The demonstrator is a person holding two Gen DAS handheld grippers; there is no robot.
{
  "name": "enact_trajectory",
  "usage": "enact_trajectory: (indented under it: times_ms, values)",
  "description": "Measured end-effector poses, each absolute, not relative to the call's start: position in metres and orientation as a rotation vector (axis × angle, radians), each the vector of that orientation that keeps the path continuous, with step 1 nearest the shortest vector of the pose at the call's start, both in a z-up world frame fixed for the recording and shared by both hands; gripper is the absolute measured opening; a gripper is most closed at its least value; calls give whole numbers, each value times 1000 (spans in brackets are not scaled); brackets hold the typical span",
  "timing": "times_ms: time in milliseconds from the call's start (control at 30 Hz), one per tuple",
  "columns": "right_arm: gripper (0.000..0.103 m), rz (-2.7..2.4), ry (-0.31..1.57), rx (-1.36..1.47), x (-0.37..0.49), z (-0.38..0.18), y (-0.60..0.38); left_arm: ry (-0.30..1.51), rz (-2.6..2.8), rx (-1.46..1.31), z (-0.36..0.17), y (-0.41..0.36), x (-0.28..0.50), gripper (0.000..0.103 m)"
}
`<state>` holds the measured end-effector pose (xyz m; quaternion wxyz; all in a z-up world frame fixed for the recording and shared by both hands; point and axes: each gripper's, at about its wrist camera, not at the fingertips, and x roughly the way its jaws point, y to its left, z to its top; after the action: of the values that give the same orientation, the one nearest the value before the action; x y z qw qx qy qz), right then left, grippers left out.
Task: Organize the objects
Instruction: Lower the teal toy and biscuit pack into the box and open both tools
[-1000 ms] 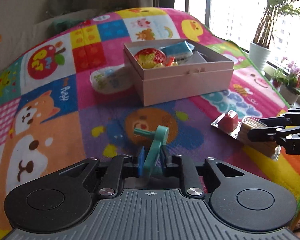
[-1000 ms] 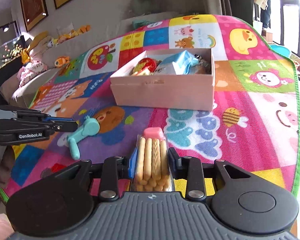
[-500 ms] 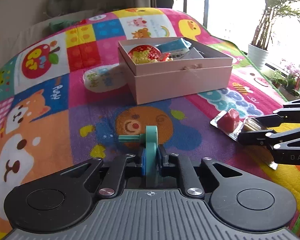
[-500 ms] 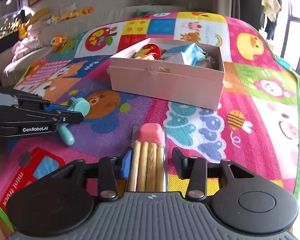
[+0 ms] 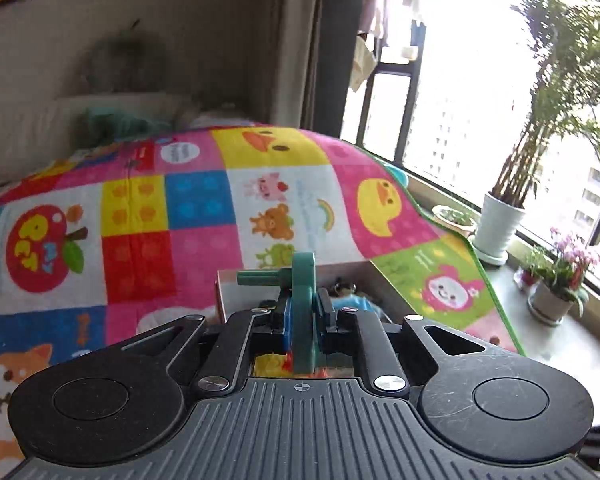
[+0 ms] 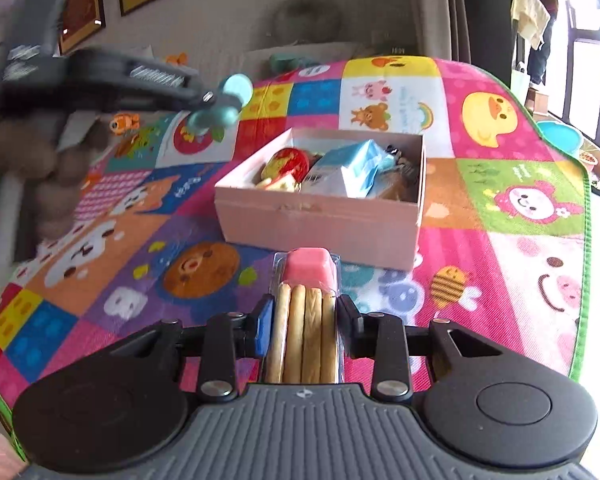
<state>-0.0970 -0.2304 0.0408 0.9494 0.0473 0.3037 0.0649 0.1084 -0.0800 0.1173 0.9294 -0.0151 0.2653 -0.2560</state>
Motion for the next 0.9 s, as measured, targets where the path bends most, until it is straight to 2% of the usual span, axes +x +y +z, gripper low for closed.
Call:
enact_trajectory:
  times_ms: [133,267,467,633,733,800,900]
  values:
    - [33,117,601,112,-85,44,-241,674,-547,-196,100,-94,181,16]
    - [33,78,615,117,-73,42,-251,695,-485,-265,86,-92,206,16]
    - [33,43,559,137,-54,69,-270,584,-536,-185,86,-64,155,17]
    - [33,-3,523,219,19,94,-292,527,-550,-123,80,-44,108,17]
    - [33,-55,561,252,70,87,-296,529,-544,-67,74,-35,92,17]
    - [33,-55,655,256,95,70,-293,540,-524,-49,68,-26,85,17]
    - [36,-67,696,247,95,55,-284,560,-515,-62,57,-11,79,17]
